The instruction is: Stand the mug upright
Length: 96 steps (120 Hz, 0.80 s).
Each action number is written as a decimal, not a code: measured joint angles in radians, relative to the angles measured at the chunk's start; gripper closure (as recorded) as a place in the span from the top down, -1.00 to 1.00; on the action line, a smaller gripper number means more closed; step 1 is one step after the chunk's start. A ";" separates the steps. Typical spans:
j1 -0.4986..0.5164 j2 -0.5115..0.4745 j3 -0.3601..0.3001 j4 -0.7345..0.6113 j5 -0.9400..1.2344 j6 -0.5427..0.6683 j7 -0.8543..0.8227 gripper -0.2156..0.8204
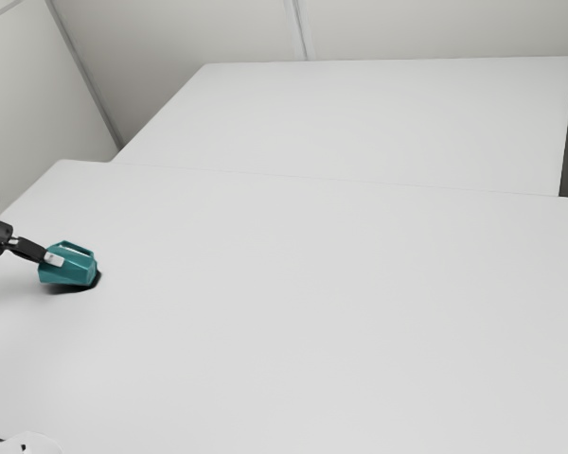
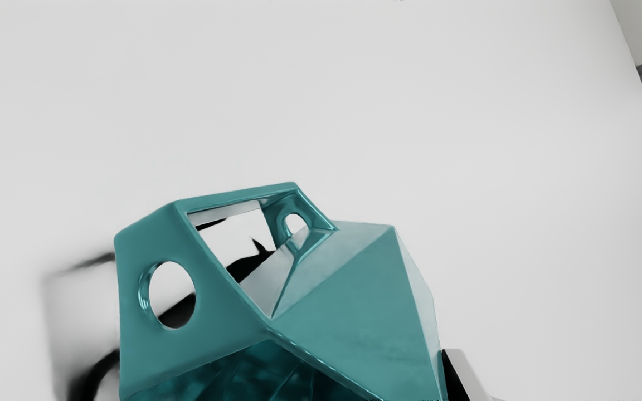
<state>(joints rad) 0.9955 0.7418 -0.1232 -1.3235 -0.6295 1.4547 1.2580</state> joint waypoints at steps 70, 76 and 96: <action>-0.188 -0.327 0.001 -0.216 0.184 0.187 -0.018 -0.93; -0.209 -0.362 -0.002 -0.256 0.220 0.229 -0.027 -0.93; -0.259 -0.487 -0.049 -0.430 0.323 0.392 -0.059 -0.93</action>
<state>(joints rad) 0.7360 0.2552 -0.1718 -1.7539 -0.3067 1.8470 1.1991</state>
